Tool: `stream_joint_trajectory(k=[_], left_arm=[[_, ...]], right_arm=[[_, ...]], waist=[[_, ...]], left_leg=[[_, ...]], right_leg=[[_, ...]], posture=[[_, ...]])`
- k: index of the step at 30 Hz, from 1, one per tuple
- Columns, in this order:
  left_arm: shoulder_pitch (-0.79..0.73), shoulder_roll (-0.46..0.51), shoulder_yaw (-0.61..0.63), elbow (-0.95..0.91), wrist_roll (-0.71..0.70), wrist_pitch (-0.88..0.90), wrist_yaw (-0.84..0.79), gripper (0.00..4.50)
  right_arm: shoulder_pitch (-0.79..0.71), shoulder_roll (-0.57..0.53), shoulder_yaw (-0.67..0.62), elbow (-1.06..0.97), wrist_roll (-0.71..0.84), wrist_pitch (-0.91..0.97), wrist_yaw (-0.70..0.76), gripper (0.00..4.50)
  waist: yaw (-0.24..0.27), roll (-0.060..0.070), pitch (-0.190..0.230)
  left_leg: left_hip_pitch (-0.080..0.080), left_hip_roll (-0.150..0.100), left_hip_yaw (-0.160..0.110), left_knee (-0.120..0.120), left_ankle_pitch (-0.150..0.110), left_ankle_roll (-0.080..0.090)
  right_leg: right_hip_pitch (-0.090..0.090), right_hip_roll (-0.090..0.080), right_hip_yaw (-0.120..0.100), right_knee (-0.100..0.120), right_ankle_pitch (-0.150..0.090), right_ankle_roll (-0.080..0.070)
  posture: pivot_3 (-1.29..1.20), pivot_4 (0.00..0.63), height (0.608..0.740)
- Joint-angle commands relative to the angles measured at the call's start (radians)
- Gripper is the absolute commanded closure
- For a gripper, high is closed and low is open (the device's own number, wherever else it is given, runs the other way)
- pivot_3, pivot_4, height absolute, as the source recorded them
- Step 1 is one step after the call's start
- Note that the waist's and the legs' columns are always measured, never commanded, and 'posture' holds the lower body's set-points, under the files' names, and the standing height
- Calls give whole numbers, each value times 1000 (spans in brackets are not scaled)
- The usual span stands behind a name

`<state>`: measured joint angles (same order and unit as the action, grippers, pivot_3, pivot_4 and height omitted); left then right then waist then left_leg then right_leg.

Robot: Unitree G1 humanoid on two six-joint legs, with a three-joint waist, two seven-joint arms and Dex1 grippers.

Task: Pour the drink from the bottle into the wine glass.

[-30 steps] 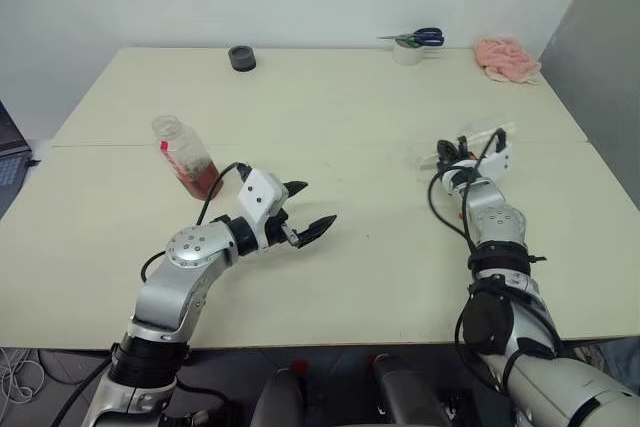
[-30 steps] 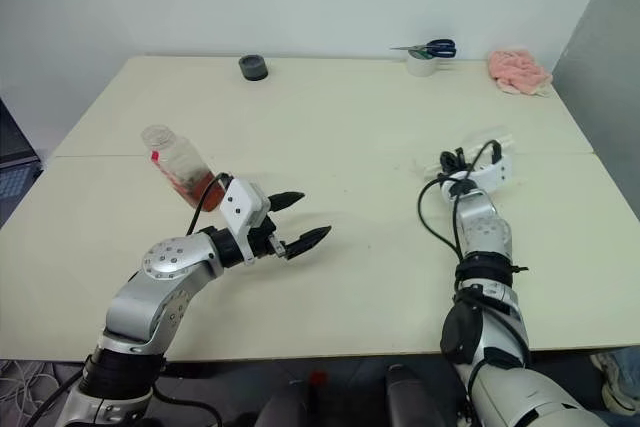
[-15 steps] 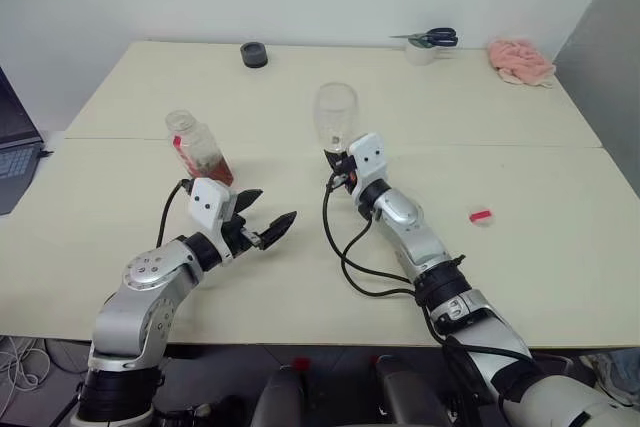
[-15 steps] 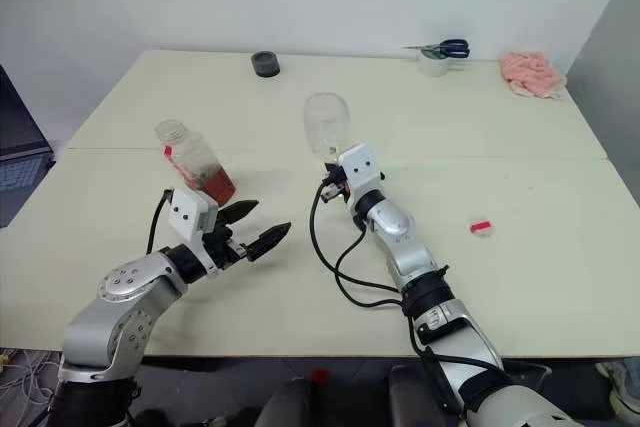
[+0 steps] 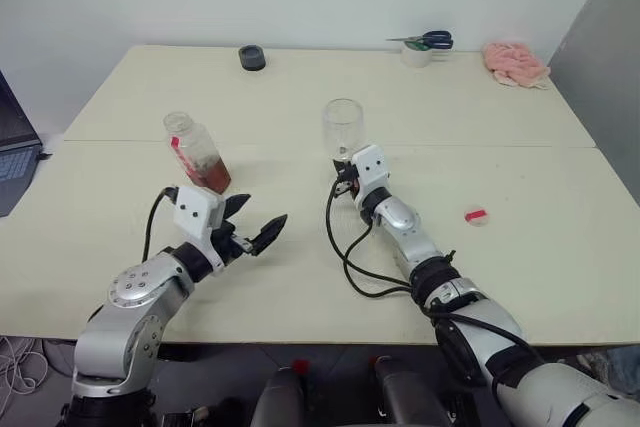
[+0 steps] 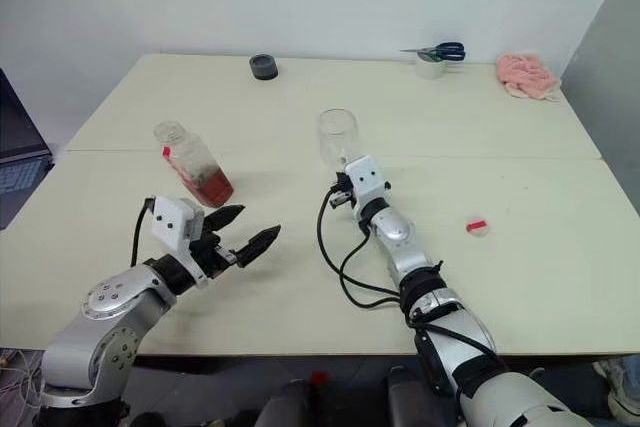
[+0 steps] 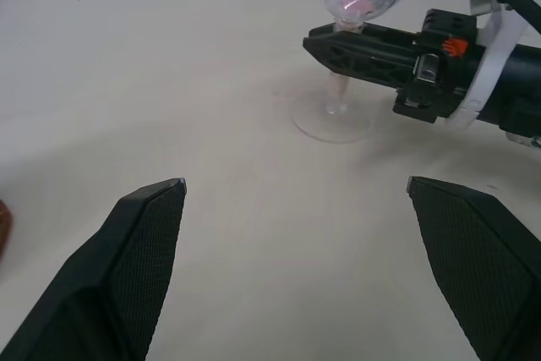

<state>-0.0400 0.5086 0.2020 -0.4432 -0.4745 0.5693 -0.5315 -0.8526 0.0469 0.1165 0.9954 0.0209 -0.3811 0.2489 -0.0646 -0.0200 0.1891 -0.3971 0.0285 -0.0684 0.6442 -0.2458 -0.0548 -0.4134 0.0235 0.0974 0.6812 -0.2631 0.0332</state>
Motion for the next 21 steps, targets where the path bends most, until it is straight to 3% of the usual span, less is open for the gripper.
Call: stream_joint_trajectory(k=[1, 12, 18, 21], left_arm=[[7, 11, 18, -53, -17, 2, 5, 0], [24, -1, 14, -20, 6, -19, 6, 0], [104, -20, 46, 75, 45, -118, 6, 0], [152, -60, 120, 103, 28, -185, 30, 0]], right_arm=[[6, 1, -15, 29, -7, 26, 22, 3911], [10, -9, -32, -13, -12, 33, 33, 127], [117, -53, 4, -227, -2, 115, 150, 23], [250, -145, 28, -541, 44, 297, 277, 23]], waist=[[-1, 0, 0], [-10, 0, 0], [-14, 0, 0], [-11, 0, 0]], left_leg=[[1, 0, 0, 0, 0, 0], [0, 0, -1, 0, 0, 0], [0, 0, -2, -1, 0, 0], [-1, 0, -2, -1, 0, 0]], right_leg=[[1, 0, 0, 0, 0, 0], [1, 0, -1, 0, 0, 0], [1, 0, -1, -1, 0, 0], [1, -1, -1, -1, 0, 0]], posture=[[0, 150, 740], [0, 150, 740], [0, 150, 740], [0, 150, 740]])
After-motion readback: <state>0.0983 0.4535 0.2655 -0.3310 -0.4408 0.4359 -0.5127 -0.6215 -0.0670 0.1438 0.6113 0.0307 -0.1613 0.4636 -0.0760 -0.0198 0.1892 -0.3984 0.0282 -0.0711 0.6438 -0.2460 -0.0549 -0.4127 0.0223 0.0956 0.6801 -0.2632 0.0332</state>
